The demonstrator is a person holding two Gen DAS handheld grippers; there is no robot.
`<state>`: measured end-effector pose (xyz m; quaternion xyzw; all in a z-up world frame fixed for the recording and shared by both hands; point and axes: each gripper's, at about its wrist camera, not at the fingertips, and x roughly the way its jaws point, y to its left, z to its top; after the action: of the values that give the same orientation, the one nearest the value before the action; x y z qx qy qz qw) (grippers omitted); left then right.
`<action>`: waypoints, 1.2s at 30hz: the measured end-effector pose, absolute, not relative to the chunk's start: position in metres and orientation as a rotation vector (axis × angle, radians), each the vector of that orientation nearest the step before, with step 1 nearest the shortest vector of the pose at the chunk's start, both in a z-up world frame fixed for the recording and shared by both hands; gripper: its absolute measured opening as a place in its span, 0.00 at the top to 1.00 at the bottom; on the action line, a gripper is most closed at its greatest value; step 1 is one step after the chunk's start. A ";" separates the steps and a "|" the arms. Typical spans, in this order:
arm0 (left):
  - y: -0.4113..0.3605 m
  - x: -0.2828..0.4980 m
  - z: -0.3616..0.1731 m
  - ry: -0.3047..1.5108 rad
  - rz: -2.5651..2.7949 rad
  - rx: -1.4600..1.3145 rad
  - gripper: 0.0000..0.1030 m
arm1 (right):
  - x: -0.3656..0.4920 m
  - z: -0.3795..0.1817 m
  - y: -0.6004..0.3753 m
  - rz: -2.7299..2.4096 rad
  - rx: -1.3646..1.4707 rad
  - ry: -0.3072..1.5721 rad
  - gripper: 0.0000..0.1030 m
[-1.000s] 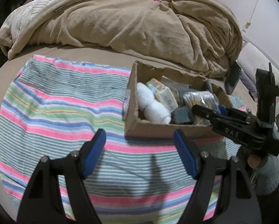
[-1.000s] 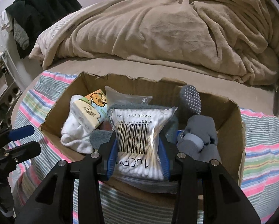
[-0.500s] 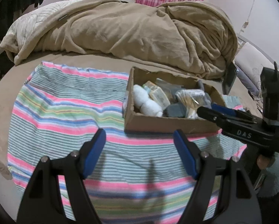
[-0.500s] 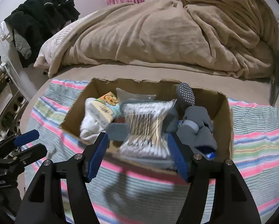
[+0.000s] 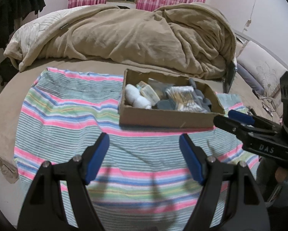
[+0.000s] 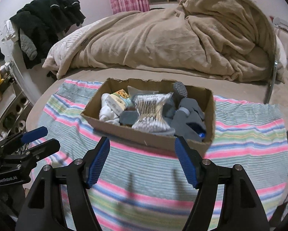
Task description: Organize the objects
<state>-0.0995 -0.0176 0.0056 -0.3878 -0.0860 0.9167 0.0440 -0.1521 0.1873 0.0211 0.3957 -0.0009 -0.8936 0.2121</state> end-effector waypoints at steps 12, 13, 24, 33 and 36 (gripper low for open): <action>0.000 -0.066 0.006 -0.242 2.786 -1.188 0.26 | -0.107 0.024 0.202 -2.498 1.078 -0.017 0.29; 0.001 -0.064 0.006 -0.239 2.786 -1.192 0.26 | -0.104 0.024 0.203 -2.501 1.077 -0.021 0.29; 0.014 -0.032 0.013 -0.201 2.795 -1.150 0.26 | -0.067 0.029 0.215 -2.527 1.049 -0.033 0.29; 0.019 -0.008 0.010 -0.198 2.812 -1.106 0.16 | -0.037 0.026 0.219 -2.550 1.017 -0.032 0.29; 0.021 -0.001 0.009 -0.190 2.815 -1.092 0.13 | -0.030 0.024 0.219 -2.554 1.012 -0.032 0.29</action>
<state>-0.0010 0.0205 0.0089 -0.3602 -0.0628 0.9289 0.0583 -0.0299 0.2191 0.0237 0.3612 -0.0113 -0.9117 0.1956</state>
